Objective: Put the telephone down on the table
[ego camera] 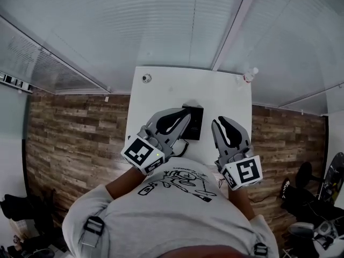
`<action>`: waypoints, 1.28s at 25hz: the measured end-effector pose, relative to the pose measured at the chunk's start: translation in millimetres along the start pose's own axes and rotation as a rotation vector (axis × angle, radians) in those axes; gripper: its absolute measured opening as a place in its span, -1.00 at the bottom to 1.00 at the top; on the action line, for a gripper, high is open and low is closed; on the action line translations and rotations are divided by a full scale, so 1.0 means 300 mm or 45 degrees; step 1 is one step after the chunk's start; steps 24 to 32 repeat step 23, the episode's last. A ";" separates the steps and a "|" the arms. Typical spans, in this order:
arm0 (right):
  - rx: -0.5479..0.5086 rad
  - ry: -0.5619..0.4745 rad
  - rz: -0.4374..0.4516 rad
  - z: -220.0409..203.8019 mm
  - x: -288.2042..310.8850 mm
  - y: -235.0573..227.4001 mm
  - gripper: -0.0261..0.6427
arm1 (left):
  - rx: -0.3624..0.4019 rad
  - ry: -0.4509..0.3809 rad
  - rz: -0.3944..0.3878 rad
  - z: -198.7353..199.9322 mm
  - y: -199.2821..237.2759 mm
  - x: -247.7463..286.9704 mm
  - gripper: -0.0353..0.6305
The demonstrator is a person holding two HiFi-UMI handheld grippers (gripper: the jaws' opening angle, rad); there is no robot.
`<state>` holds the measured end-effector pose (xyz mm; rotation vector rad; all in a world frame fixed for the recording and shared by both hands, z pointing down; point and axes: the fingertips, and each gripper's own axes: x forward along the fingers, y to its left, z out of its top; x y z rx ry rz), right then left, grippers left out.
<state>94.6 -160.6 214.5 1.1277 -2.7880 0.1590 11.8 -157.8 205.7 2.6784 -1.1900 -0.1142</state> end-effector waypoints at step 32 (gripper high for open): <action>-0.009 0.013 0.000 -0.001 -0.003 -0.003 -0.75 | -0.096 0.012 -0.007 -0.047 0.017 0.014 -0.83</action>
